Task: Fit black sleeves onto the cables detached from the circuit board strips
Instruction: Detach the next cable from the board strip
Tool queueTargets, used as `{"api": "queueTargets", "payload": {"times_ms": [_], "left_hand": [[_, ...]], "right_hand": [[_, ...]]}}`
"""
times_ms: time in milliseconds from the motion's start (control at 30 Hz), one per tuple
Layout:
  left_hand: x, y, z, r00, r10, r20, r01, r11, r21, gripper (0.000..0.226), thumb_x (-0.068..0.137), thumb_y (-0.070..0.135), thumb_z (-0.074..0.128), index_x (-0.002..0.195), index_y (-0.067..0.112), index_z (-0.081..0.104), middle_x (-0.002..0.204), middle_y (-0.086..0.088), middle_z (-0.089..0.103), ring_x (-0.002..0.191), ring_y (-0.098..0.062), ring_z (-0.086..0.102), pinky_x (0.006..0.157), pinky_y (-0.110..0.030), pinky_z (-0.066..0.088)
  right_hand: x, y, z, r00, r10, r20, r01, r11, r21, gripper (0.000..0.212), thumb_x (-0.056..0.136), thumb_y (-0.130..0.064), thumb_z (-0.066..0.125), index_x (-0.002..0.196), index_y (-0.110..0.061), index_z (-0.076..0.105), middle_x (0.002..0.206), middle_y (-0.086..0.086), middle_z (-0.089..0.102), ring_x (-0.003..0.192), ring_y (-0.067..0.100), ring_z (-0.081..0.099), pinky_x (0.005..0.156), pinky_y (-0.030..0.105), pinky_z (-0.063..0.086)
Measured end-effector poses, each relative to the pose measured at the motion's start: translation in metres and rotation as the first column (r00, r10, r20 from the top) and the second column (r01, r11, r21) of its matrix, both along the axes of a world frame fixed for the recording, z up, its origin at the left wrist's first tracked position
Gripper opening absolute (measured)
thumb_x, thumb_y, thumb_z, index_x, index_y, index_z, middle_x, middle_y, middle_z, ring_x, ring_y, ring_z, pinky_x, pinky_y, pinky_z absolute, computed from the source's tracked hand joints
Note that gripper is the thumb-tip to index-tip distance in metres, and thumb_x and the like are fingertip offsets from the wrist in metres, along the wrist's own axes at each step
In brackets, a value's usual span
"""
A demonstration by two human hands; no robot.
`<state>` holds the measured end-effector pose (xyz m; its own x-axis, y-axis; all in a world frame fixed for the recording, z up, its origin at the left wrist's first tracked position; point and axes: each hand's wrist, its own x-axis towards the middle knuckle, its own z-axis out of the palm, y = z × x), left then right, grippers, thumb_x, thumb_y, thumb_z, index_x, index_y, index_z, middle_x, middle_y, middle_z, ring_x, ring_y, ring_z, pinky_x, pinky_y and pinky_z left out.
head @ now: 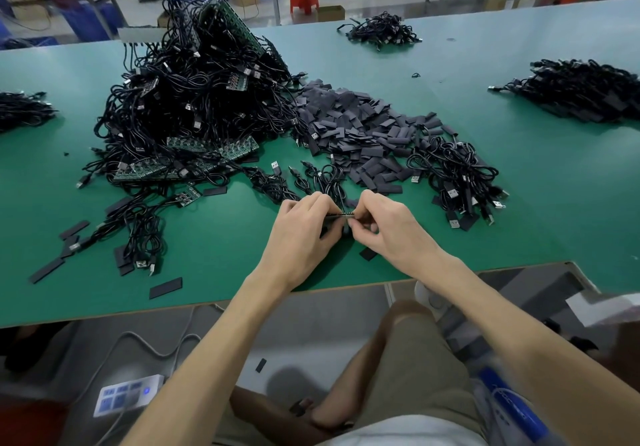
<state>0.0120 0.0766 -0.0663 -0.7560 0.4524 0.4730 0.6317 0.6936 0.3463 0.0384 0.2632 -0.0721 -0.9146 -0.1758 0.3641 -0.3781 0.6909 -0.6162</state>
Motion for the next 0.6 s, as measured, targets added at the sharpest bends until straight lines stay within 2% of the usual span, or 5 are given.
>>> {"api": "queueTargets", "payload": {"times_ms": [200,400,500,600], "left_hand": [[0.002,0.0015,-0.0001,1.0,0.011,-0.023,-0.011,1.0,-0.01,0.013,0.096,0.023,0.065,0.09,0.015,0.056,0.089,0.005,0.061,0.083,-0.017,0.055,0.084,-0.036,0.04],[0.0016,0.0011,0.0001,0.998,0.026,-0.053,-0.027,1.0,-0.013,0.013,0.1,0.025,0.062,0.095,0.013,0.06,0.094,0.003,0.062,0.086,-0.019,0.057,0.086,-0.038,0.043],[0.0023,0.0015,-0.0018,0.989,0.095,-0.116,-0.095,0.995,0.009,0.01,0.1,0.023,0.063,0.097,0.013,0.064,0.096,0.001,0.064,0.088,-0.021,0.06,0.088,-0.04,0.044],[0.0,-0.003,-0.0031,0.964,0.234,-0.129,-0.224,0.97,0.09,0.007,0.099,0.02,0.064,0.099,0.013,0.065,0.098,0.001,0.065,0.093,-0.023,0.059,0.091,-0.042,0.042]], "right_hand": [[-0.001,-0.0006,-0.0036,1.0,0.01,-0.015,-0.01,1.0,0.007,0.025,0.095,-0.008,0.067,0.083,-0.014,0.045,0.074,-0.01,0.045,0.063,0.0,0.042,0.061,0.019,0.032],[-0.0005,-0.0015,-0.0034,0.989,-0.004,-0.147,0.014,0.998,0.064,0.016,0.095,-0.006,0.067,0.086,-0.008,0.053,0.082,-0.003,0.051,0.071,0.009,0.04,0.068,0.019,0.035],[-0.0019,-0.0005,-0.0022,0.983,-0.102,-0.152,0.1,0.995,-0.018,0.015,0.098,-0.012,0.064,0.09,-0.013,0.051,0.084,-0.003,0.053,0.071,0.007,0.044,0.067,0.018,0.037],[-0.0052,0.0059,0.0011,0.967,-0.238,-0.085,0.216,0.953,-0.212,0.016,0.1,-0.019,0.062,0.091,-0.021,0.048,0.083,-0.007,0.057,0.066,-0.001,0.05,0.062,0.014,0.038]]}}
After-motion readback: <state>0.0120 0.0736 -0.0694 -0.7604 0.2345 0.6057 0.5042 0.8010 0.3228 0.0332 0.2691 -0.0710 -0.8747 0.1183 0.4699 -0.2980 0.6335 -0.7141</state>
